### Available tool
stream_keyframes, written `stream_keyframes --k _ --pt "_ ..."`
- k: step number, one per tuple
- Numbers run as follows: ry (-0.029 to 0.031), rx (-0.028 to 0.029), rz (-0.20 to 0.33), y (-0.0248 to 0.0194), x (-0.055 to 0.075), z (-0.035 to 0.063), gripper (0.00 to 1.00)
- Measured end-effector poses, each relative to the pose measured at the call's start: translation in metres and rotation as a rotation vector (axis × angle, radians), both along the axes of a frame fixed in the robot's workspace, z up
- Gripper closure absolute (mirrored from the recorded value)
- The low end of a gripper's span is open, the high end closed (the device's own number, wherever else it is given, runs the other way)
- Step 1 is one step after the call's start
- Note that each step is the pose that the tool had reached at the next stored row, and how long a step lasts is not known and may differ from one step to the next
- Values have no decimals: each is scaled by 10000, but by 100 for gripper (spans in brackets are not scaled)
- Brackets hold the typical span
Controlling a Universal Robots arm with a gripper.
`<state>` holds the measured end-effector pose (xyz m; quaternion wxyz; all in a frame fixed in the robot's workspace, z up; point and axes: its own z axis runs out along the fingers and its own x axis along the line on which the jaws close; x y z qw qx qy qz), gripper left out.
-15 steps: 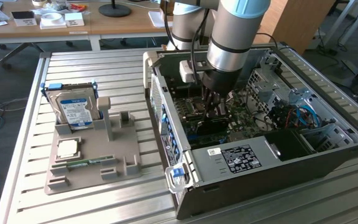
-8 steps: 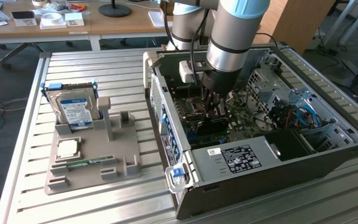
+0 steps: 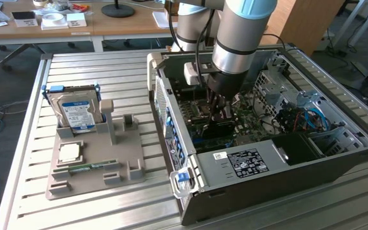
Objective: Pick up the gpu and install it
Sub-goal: 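Press down on the gpu until it lock into place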
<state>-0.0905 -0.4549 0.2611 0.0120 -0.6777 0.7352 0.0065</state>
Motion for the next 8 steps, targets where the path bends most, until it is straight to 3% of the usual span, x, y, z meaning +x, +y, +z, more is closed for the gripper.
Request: stream_keyframes --k 8 --pt "0 -1 0 1 0 173 89"
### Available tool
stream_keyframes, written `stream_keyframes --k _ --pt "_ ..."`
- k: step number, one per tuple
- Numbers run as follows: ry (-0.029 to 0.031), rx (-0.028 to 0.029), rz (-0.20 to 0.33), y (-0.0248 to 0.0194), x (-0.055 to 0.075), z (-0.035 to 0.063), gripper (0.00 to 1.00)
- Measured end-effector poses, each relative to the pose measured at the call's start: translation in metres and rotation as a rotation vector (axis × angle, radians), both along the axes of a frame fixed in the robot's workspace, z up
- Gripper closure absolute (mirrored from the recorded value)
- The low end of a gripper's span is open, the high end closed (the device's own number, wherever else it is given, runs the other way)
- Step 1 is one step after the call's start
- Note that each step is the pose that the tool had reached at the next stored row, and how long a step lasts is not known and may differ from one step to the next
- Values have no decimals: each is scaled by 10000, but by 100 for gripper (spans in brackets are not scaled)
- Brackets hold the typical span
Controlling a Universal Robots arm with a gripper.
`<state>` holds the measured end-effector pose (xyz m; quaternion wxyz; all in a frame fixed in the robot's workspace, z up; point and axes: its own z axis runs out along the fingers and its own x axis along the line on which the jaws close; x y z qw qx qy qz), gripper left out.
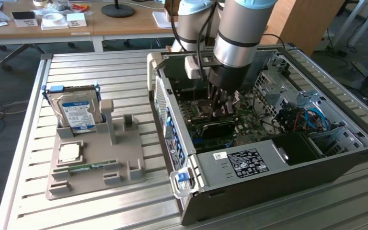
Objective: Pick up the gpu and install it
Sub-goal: 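Press down on the gpu until it lock into place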
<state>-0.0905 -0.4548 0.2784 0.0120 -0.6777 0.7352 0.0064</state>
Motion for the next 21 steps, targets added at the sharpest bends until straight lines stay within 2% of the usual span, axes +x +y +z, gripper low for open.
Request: stream_keyframes --k 15,21 --pt "-40 -2 0 6 0 504 89" --pt "-66 0 0 7 0 590 89"
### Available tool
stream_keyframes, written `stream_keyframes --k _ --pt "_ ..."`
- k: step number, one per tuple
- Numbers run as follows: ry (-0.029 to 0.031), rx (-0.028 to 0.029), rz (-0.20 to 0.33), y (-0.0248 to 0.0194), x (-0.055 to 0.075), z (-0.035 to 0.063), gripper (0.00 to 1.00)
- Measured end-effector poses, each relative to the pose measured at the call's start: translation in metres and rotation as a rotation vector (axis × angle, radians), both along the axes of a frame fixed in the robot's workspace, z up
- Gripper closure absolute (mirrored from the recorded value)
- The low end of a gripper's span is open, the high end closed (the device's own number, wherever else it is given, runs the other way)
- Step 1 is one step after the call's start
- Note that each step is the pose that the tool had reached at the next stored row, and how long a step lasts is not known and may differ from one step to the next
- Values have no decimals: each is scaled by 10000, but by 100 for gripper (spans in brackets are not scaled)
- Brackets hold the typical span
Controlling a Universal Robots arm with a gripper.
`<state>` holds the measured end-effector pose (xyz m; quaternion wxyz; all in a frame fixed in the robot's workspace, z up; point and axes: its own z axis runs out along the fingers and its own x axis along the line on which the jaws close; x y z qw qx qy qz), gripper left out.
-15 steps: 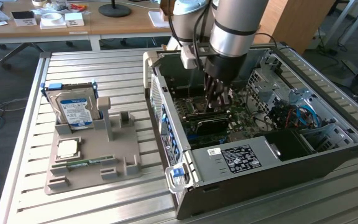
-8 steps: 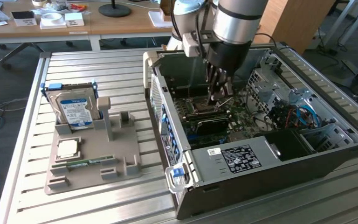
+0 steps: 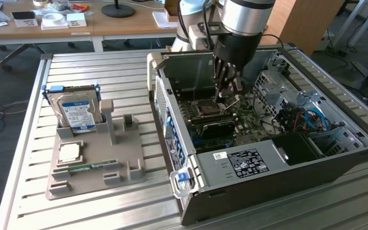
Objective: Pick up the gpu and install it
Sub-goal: 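Press down on the gpu until it lock into place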
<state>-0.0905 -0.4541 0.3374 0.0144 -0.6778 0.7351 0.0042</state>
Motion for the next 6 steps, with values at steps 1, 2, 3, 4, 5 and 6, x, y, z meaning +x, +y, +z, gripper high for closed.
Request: stream_keyframes --k 1,2,3,4,5,6 --pt "-1 1 0 0 0 -1 89" --pt "-1 1 0 0 0 0 89" --pt "0 0 0 0 0 0 89" --pt "0 0 0 0 0 0 89" --pt "0 0 0 0 0 0 89" --pt "-1 0 0 0 0 0 89"
